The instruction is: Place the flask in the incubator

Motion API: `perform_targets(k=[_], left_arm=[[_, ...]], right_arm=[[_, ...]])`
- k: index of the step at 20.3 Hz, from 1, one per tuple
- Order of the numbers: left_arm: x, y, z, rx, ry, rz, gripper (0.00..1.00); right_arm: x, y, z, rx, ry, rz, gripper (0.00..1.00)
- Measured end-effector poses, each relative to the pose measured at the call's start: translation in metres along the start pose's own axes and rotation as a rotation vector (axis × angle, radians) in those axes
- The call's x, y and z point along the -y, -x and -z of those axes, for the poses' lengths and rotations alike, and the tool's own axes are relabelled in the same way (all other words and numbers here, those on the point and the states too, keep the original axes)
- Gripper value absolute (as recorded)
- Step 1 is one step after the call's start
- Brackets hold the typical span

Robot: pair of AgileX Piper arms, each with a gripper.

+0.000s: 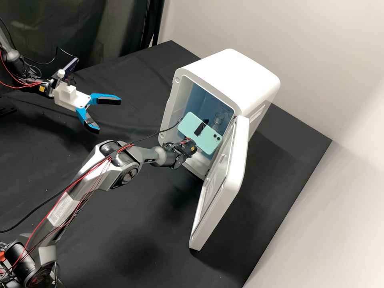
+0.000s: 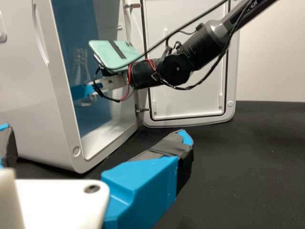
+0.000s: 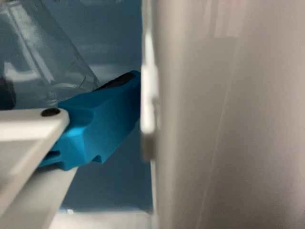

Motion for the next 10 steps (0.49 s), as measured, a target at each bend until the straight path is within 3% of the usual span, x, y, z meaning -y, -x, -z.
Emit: perform_targets(k=[5, 10], left_arm=[[-0.0023, -0.004, -0.002, 0.011, -0.005, -0.01, 1.0], [0.0009, -0.006, 0.0, 0.009, 0.002, -0.004, 1.0]], right_arm=[[-0.006, -0.012, 0.007, -0.047, -0.059, -0.015, 0.0], [-0.006, -0.021, 0.009, -0.083, -0.08, -0.009, 0.0]])
